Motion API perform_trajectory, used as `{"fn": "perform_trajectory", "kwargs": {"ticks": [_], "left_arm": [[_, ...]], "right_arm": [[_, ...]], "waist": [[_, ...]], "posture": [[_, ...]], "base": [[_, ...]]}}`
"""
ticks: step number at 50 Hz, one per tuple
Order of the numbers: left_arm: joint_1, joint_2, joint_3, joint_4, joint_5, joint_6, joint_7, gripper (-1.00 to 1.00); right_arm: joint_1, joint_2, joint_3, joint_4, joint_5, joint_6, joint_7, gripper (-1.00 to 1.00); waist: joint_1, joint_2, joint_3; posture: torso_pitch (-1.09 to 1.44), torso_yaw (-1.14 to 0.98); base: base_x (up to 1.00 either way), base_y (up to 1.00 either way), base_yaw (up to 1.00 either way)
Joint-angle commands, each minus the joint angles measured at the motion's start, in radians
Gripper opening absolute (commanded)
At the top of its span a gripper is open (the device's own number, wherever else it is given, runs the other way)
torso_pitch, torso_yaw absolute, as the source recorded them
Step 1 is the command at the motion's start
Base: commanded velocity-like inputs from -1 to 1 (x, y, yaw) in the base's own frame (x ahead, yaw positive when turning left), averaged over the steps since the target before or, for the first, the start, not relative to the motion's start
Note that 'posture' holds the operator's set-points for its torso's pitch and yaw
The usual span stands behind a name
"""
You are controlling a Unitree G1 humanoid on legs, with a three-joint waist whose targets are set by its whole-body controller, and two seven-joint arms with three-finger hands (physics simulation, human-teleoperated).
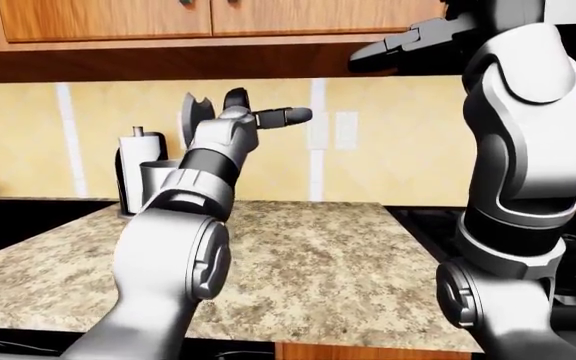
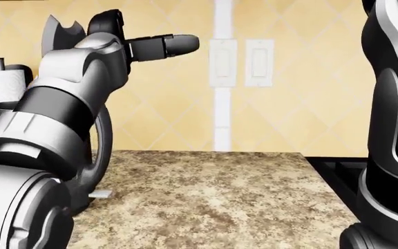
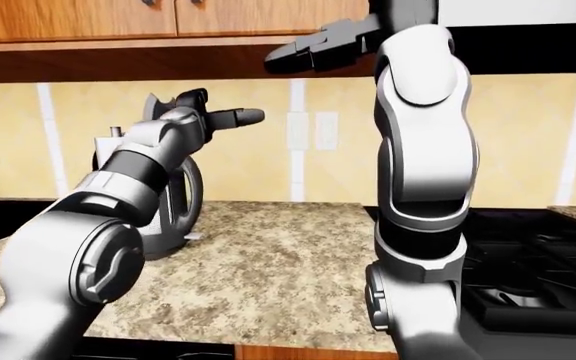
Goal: Close the lid of the electric kettle.
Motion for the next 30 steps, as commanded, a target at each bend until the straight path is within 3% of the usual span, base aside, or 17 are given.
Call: {"fn": "perform_trajectory", "kwargs": {"ticks": [1,30], "left_arm": [[-0.039,0.019,0.003,-0.038,-0.004,-0.037,0.017,1.00],[0.011,0.079,0.020,-0.027,-0.028,-0.085,0.045,1.00]], "right_arm": [[-0.026,-0.007,-0.007,0.000,-0.003,-0.014,-0.004,1.00],[-0.025,-0.006,-0.004,0.006,-0.007,-0.020,-0.003,1.00]], "waist": [[0.001,-0.001,0.010],[0.001,0.005,0.010]], "posture": [[-0.83,0.00],[-0.83,0.00]], "base": [[0.00,0.00,0.00],[0.00,0.00,0.00]]}}
